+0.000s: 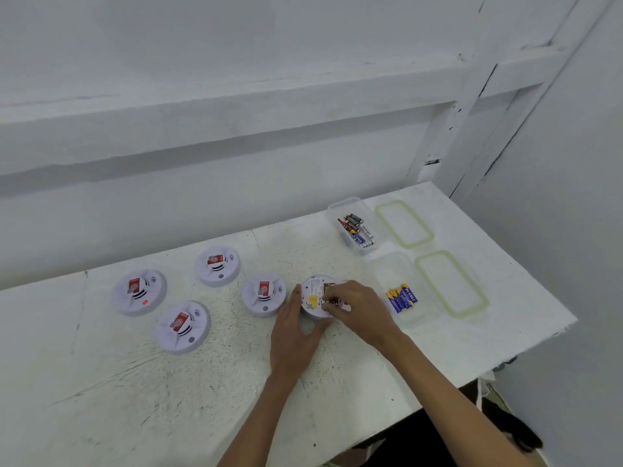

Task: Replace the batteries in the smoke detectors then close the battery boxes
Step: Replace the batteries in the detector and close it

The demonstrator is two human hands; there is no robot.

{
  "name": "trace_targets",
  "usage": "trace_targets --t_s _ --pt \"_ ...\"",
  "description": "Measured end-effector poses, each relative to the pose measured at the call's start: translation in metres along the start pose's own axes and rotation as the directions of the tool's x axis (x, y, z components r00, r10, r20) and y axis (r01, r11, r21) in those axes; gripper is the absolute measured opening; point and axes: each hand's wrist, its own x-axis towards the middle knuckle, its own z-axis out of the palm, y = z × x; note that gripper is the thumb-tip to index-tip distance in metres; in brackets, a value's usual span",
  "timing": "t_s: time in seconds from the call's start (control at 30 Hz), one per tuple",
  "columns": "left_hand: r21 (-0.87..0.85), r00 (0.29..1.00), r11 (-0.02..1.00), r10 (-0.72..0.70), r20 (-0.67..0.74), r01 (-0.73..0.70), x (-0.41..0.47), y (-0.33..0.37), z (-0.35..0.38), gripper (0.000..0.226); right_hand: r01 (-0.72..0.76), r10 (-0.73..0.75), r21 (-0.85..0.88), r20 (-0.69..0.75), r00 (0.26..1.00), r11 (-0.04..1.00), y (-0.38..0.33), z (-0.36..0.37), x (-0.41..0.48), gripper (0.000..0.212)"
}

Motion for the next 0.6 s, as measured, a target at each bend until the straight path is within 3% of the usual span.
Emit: trace_targets --t_s 0.13,0.2,0.27,0.33,0.6 --pt "-0.004 1.000 1.000 -0.014 -0.001 0.014 -0.001 0.001 -0.001 0.091 -0.059 0.060 0.107 -0.004 0.998 0.992 0.008 0.003 -0.003 0.018" --pt "-0.024 1.000 0.999 -0.031 -0.004 0.031 -0.001 0.001 -0.002 0.091 -0.199 0.200 0.158 0.008 0.980 0.967 0.008 0.004 0.001 0.033" --pt "-0.030 0.999 0.999 -0.039 -0.009 0.039 -0.001 0.001 -0.002 0.092 -0.375 0.359 0.217 0.112 0.927 0.901 0.011 0.002 0.009 0.056" --pt "-0.032 0.999 0.998 -0.049 -0.012 0.049 -0.001 -0.001 -0.002 0.093 -0.445 0.403 0.203 0.217 0.889 0.872 0.014 -0.001 0.015 0.067" --pt "-0.043 0.998 0.998 -0.054 -0.014 0.053 0.001 -0.004 0.000 0.091 -0.525 0.477 0.232 0.232 0.848 0.819 0.009 -0.005 0.022 0.055"
